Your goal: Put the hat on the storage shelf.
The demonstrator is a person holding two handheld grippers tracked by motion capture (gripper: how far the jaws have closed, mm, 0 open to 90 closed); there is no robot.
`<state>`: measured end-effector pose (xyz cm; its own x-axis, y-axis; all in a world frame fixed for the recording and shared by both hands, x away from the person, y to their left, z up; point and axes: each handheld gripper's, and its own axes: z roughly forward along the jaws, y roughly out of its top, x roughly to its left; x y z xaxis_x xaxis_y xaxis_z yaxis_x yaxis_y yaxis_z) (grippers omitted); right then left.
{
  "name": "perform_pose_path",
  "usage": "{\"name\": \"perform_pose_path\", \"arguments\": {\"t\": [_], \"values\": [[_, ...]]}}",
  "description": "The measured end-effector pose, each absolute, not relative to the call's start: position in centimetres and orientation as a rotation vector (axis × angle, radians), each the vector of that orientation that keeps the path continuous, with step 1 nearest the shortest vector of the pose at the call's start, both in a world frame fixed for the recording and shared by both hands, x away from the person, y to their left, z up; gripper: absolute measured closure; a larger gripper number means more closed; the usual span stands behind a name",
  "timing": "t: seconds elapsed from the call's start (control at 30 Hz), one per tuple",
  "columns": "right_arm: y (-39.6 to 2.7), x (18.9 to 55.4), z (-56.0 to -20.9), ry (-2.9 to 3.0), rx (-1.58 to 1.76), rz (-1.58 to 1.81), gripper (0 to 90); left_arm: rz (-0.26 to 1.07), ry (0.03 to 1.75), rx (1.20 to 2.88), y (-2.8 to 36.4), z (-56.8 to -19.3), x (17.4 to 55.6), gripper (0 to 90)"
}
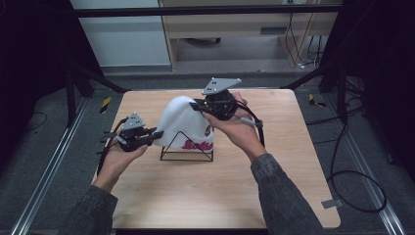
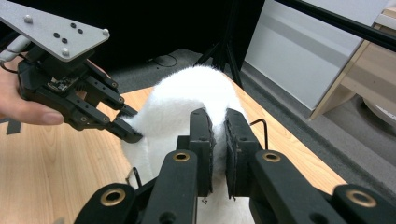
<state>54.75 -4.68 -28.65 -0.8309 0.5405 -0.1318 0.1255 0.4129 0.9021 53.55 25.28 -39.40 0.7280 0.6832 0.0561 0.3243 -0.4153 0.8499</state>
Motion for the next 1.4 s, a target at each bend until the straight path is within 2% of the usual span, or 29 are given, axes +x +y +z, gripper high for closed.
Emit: {"name": "perform_pose_path", "arguments": {"t": [0.9, 1.07, 1.23, 1.4], "values": [[-2.8, 54.8, -30.3, 2.361, 0.598, 1.309, 82.8, 0.453, 0.802, 2.06, 26.2, -42.3, 53.3, 74.8], [-2.7, 54.5, -30.3, 2.373, 0.596, 1.308, 70.6, 0.468, 0.838, 2.032, 27.1, -42.6, 53.1, 67.2], [-2.8, 54.2, -29.9, 2.345, 0.613, 1.326, 64.6, 0.507, 0.874, 2.031, 28.5, -42.1, 52.5, 63.8], [-2.9, 54.1, -29.8, 2.334, 0.627, 1.316, 60.8, 0.55, 0.902, 2.046, 29.2, -42.0, 51.9, 52.6]]}}
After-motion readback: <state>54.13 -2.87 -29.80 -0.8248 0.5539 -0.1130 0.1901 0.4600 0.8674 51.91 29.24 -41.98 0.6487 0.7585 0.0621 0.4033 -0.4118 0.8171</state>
